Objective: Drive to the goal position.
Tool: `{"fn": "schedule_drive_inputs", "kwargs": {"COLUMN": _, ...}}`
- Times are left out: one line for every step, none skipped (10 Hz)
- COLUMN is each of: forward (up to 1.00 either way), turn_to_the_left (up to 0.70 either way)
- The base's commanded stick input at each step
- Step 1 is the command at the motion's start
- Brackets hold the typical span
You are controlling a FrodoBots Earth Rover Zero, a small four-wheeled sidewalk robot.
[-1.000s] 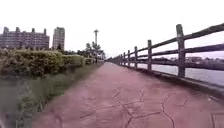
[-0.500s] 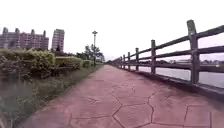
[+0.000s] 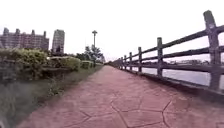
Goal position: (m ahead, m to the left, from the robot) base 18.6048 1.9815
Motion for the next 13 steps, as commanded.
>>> {"fn": "schedule_drive_inputs", "kwargs": {"forward": 1.0, "turn_to_the_left": 0.0}}
{"fn": "schedule_drive_inputs", "kwargs": {"forward": 1.0, "turn_to_the_left": 0.0}}
{"fn": "schedule_drive_inputs", "kwargs": {"forward": 1.0, "turn_to_the_left": 0.0}}
{"fn": "schedule_drive_inputs", "kwargs": {"forward": 1.0, "turn_to_the_left": 0.0}}
{"fn": "schedule_drive_inputs", "kwargs": {"forward": 1.0, "turn_to_the_left": 0.0}}
{"fn": "schedule_drive_inputs", "kwargs": {"forward": 1.0, "turn_to_the_left": 0.0}}
{"fn": "schedule_drive_inputs", "kwargs": {"forward": 1.0, "turn_to_the_left": 0.0}}
{"fn": "schedule_drive_inputs", "kwargs": {"forward": 1.0, "turn_to_the_left": 0.0}}
{"fn": "schedule_drive_inputs", "kwargs": {"forward": 1.0, "turn_to_the_left": 0.0}}
{"fn": "schedule_drive_inputs", "kwargs": {"forward": 1.0, "turn_to_the_left": 0.0}}
{"fn": "schedule_drive_inputs", "kwargs": {"forward": 1.0, "turn_to_the_left": 0.0}}
{"fn": "schedule_drive_inputs", "kwargs": {"forward": 1.0, "turn_to_the_left": 0.0}}
{"fn": "schedule_drive_inputs", "kwargs": {"forward": 1.0, "turn_to_the_left": 0.0}}
